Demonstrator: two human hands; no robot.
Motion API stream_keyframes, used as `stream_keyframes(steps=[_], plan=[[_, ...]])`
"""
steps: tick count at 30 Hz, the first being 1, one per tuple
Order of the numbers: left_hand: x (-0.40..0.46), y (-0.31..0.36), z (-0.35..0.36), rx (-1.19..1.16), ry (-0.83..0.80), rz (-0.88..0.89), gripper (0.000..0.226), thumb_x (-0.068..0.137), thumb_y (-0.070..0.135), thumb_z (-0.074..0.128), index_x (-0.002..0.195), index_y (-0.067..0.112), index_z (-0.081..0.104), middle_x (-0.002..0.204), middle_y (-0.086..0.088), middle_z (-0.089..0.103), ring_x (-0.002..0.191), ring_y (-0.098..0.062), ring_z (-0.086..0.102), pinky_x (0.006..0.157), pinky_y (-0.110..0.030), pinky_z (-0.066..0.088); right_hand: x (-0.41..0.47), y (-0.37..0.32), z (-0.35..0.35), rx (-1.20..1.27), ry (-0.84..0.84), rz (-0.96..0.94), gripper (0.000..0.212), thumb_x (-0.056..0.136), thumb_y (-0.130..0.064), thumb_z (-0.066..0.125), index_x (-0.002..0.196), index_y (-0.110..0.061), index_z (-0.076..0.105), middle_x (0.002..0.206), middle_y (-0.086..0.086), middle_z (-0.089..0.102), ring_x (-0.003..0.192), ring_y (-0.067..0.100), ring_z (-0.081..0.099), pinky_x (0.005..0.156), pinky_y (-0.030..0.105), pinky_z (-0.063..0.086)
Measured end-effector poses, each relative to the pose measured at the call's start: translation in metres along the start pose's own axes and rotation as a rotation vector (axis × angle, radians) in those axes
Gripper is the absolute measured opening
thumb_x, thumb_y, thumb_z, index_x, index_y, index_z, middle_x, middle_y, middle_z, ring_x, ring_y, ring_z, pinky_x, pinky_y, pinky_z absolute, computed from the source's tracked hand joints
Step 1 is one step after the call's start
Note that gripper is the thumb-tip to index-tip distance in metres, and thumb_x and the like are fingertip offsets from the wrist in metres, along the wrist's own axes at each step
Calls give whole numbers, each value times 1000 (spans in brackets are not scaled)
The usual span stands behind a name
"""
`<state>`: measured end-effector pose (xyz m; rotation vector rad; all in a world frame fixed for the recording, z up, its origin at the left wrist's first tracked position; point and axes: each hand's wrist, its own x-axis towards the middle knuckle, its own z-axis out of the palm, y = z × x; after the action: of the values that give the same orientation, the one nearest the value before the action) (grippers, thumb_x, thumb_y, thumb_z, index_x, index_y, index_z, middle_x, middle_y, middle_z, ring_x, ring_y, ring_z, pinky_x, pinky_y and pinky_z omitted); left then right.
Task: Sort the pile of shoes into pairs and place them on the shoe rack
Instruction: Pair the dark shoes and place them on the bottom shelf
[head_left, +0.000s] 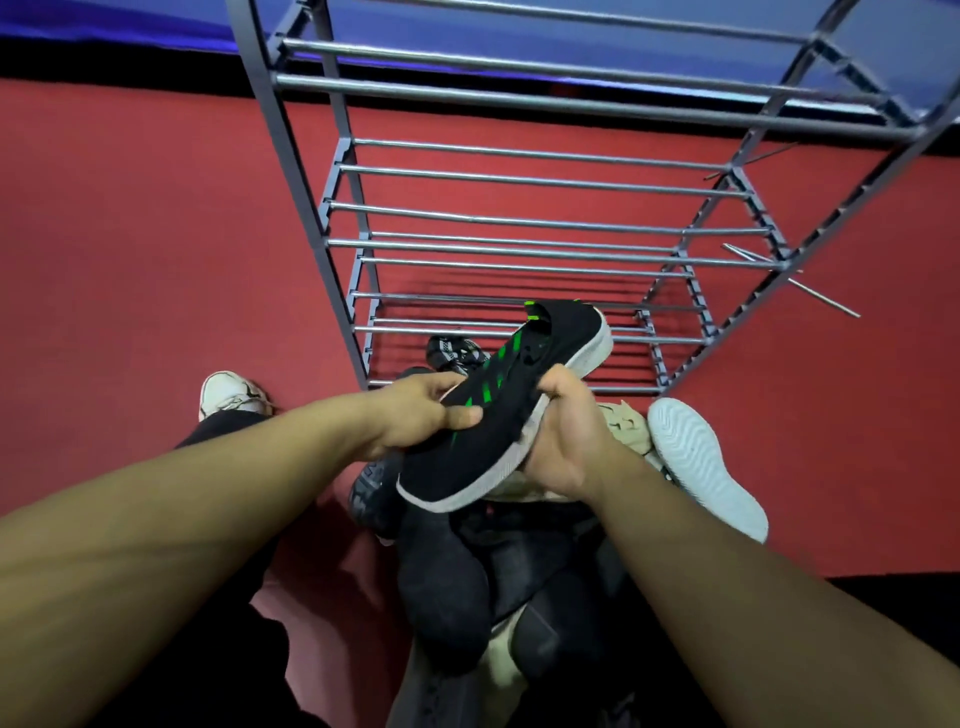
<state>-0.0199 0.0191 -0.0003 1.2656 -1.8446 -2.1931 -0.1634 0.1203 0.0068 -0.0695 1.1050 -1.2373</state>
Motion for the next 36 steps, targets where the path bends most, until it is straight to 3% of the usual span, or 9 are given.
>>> stream_keyframes(steps=[3, 9, 13, 16, 19, 26, 30, 34, 36], plan=[[5, 5, -15, -107, -69, 35, 34, 93, 2, 55, 121, 20, 61, 109, -9, 68, 89, -22, 66, 83, -32, 56, -12, -28, -24, 89, 135, -155, 40, 88, -47, 48, 101, -13, 66, 87, 7, 74, 79, 23, 72, 80, 38, 56], [0, -9, -21, 419, -200, -31, 34, 93, 6, 57, 122, 24, 64, 106, 0, 71, 94, -15, 64, 83, -23, 53, -24, 6, -88, -363, 184, 26, 23, 90, -45, 58, 109, -35, 67, 111, 1, 73, 89, 19, 70, 79, 41, 56], [8, -17, -15, 1047, 67, 106, 33, 82, 32, 69, 113, 42, 64, 103, 18, 69, 101, -8, 62, 94, -28, 48, -22, 36, -99, -830, 138, 189, 28, 81, -22, 74, 106, -29, 62, 110, -2, 66, 102, 14, 63, 81, 45, 59], [10, -22, 5, 1195, 432, 277, 37, 82, 42, 65, 118, 36, 59, 119, 6, 57, 115, -22, 50, 97, -37, 45, -15, 50, -97, -902, -11, 350, 42, 86, -17, 68, 122, -35, 55, 112, -2, 66, 92, 15, 64, 68, 35, 59], [9, -32, 19, 1054, 627, 265, 44, 87, 32, 54, 130, 24, 49, 132, -5, 46, 123, -31, 41, 102, -41, 39, -11, 56, -110, -594, -44, 445, 36, 95, -11, 56, 125, -31, 57, 108, 4, 68, 74, 20, 65, 66, 32, 55], [2, -97, 36, 752, 589, -542, 63, 87, 39, 54, 137, 6, 36, 139, -19, 40, 129, -41, 42, 107, -41, 35, -15, 58, -159, -419, 231, 406, 35, 97, 5, 45, 107, -27, 55, 105, 0, 66, 87, 30, 67, 79, 55, 54], [-18, -115, 70, 365, 256, -755, 43, 94, 26, 51, 130, 1, 52, 101, -17, 63, 99, -32, 63, 72, -33, 55, -14, 57, -164, -371, 332, 374, 29, 97, 2, 46, 107, -25, 52, 107, 1, 64, 88, 27, 65, 70, 51, 56], [-15, -142, 100, 342, 551, -639, 61, 81, 37, 65, 129, 4, 47, 127, -18, 58, 117, -35, 58, 95, -35, 49, -12, 51, -167, -360, 411, 344, 25, 98, -2, 47, 99, -26, 53, 122, 5, 58, 109, 31, 60, 64, 46, 55], [-15, -134, 109, 494, 643, -488, 53, 77, 39, 65, 117, 11, 43, 118, -15, 62, 113, -36, 60, 90, -36, 47, -13, 51, -167, -333, 438, 326, 24, 98, -4, 47, 110, -24, 54, 123, 6, 60, 106, 30, 61, 64, 45, 55]])
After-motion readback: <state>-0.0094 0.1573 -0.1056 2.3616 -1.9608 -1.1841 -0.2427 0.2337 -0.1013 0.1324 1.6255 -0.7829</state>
